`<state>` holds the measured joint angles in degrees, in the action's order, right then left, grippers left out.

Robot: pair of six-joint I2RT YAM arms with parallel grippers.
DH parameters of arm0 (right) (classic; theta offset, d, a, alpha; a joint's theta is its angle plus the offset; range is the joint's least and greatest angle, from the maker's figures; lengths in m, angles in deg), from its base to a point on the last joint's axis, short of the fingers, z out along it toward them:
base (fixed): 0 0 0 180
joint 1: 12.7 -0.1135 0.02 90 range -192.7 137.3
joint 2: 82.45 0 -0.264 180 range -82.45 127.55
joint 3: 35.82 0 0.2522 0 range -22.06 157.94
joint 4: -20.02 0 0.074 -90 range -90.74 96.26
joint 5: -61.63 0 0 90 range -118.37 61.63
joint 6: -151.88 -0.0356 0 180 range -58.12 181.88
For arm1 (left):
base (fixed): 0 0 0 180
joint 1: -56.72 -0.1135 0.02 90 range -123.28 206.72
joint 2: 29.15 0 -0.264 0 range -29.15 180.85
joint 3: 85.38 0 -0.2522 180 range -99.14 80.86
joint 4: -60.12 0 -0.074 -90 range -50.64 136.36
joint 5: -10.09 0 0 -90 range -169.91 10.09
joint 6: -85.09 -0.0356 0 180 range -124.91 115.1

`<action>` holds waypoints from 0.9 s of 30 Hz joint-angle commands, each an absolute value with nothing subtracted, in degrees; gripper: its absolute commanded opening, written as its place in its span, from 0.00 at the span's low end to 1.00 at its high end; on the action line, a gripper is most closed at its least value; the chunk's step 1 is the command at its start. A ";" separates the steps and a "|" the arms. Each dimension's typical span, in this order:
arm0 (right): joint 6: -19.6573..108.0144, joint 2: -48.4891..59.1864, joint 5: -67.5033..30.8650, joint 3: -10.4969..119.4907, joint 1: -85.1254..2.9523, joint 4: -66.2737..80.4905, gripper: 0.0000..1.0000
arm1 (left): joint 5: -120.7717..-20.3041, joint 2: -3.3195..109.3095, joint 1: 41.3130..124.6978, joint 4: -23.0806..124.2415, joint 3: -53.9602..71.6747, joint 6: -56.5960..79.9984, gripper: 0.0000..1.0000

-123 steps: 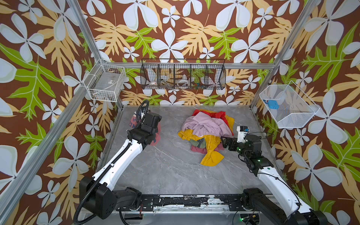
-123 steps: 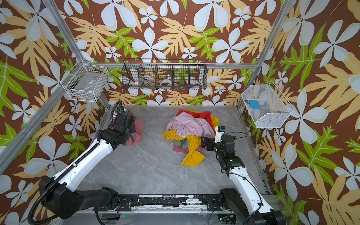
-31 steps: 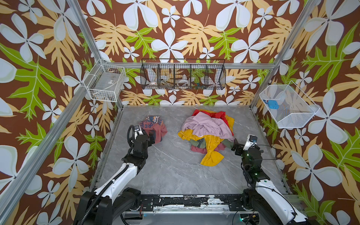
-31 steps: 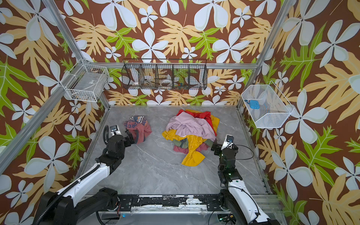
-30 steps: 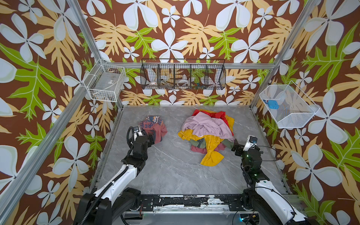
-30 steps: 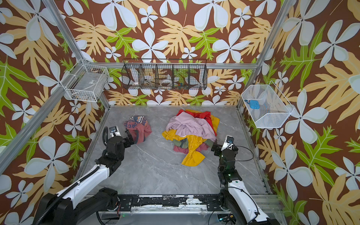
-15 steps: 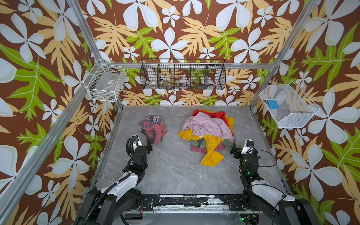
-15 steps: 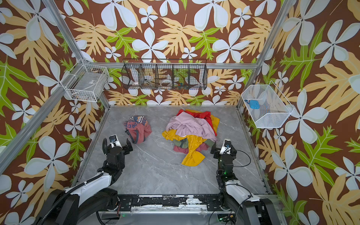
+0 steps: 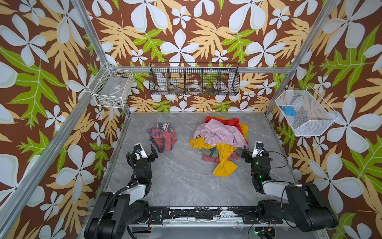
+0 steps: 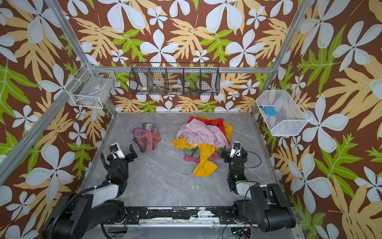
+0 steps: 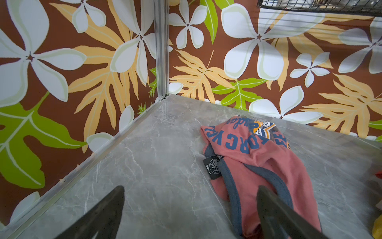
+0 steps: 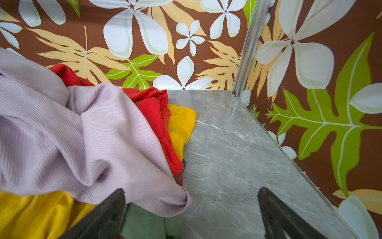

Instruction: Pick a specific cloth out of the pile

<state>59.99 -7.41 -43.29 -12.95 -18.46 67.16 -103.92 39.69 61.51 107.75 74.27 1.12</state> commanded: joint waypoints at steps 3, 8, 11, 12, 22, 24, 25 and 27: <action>62.55 -2.03 -39.97 -10.41 -18.61 70.48 1.00 | -96.89 44.53 60.61 118.39 74.61 1.74 0.96; 61.80 -0.18 -35.51 -9.15 -16.85 69.22 1.00 | -94.69 48.55 60.58 120.60 74.14 0.90 1.00; 59.77 1.28 -32.22 -8.19 -14.30 68.75 0.99 | -92.29 49.56 60.58 118.84 72.28 -0.54 1.00; 59.66 1.58 -31.80 -8.48 -13.98 69.81 1.00 | -92.24 49.06 60.58 117.20 71.94 -0.25 1.00; 59.71 1.48 -31.88 -8.34 -14.02 69.38 1.00 | -92.30 49.34 60.58 117.77 71.98 -0.42 1.00; 59.69 1.48 -31.82 -8.36 -14.02 69.42 1.00 | -92.30 49.34 60.58 117.74 71.98 -0.43 1.00; 59.68 1.42 -31.80 -8.39 -14.02 69.40 1.00 | -92.28 49.34 60.58 117.73 72.05 -0.47 1.00; 59.72 1.44 -31.81 -8.39 -13.98 69.43 1.00 | -92.27 49.34 60.58 117.76 72.05 -0.47 1.00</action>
<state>60.38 1.45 -32.10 -8.47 -13.94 68.36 -92.68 49.26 60.73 116.01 72.19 -0.24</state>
